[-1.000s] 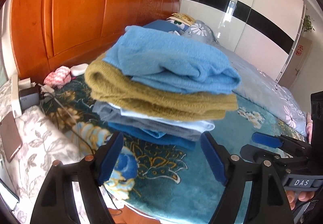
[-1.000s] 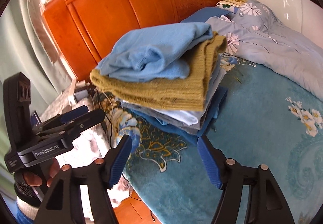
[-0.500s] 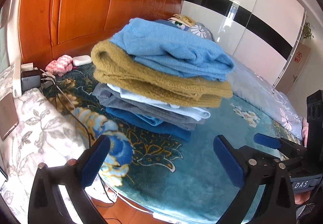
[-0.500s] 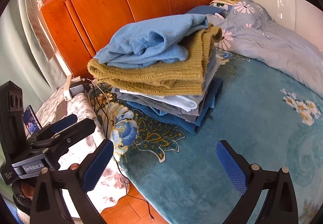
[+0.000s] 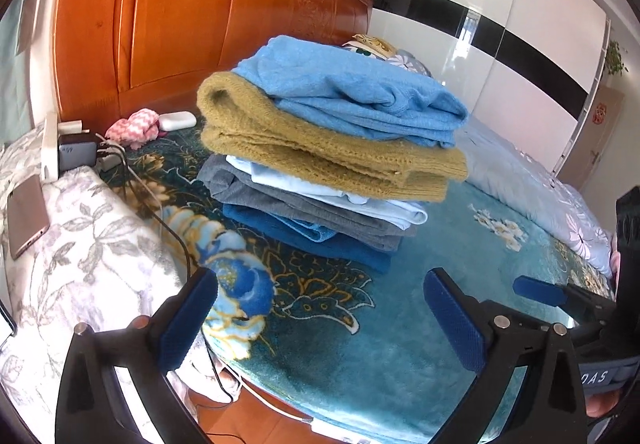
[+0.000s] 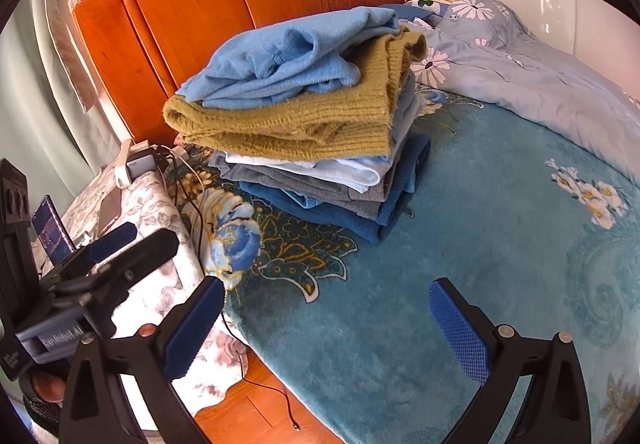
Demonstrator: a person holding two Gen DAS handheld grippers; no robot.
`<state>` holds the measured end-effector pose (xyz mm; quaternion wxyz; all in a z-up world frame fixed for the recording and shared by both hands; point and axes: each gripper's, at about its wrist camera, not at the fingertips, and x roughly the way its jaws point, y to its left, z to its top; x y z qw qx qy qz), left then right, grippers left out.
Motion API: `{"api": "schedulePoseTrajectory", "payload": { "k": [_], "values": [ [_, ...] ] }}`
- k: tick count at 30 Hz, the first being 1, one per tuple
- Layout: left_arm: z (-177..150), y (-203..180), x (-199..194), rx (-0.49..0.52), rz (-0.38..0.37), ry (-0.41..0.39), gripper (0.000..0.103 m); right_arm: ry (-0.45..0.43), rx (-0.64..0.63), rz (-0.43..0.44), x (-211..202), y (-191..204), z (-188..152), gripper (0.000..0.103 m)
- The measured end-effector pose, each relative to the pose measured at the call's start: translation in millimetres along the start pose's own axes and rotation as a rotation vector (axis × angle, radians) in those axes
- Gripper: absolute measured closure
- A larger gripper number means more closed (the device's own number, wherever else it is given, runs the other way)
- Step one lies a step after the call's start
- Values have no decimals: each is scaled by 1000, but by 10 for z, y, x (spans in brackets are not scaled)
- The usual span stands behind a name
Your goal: Fold clothes
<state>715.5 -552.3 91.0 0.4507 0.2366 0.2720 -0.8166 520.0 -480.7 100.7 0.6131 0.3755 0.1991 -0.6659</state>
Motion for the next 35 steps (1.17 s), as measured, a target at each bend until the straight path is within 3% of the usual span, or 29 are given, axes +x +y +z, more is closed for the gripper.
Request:
{"api": "schedulePoseTrajectory", "payload": {
  "k": [3,7,14,35],
  "values": [
    [-42,6,-5,13,37,-4,0,8,2,-4,19,-1,-63,0],
    [-110,4,-9,23,32,-10,0,30,7,-2,70,1,-146,0],
    [-189,-15,31,60,131,-7,0,39,-7,-1,89,42,-211,0],
    [-211,-34,117,68,132,11,0,50,-3,3,106,6,-228,0]
  ]
}}
